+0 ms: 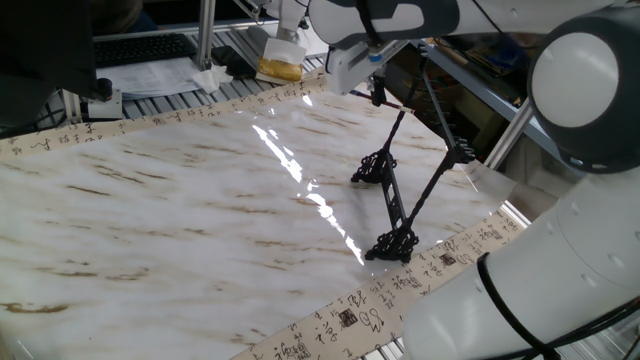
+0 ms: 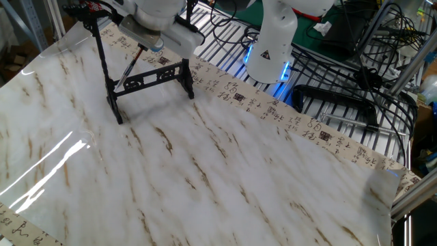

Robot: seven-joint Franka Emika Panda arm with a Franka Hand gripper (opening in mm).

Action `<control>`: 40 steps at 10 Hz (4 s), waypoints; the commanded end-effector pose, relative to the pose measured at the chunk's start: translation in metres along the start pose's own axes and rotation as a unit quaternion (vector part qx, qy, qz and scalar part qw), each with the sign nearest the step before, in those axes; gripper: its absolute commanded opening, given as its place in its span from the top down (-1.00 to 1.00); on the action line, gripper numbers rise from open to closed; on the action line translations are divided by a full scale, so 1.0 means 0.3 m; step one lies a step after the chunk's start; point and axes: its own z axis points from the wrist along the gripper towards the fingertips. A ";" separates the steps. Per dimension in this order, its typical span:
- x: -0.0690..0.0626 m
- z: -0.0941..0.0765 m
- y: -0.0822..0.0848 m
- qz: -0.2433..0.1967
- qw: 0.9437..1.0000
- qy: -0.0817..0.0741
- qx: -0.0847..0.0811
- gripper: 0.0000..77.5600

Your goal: Place the brush on the pen rack

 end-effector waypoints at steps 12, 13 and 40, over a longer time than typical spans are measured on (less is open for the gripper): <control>0.011 -0.011 -0.006 0.002 0.999 -0.050 0.013 0.97; 0.012 -0.012 -0.006 0.003 0.998 -0.053 0.014 0.97; -0.008 -0.009 0.007 0.007 1.000 -0.024 0.006 0.97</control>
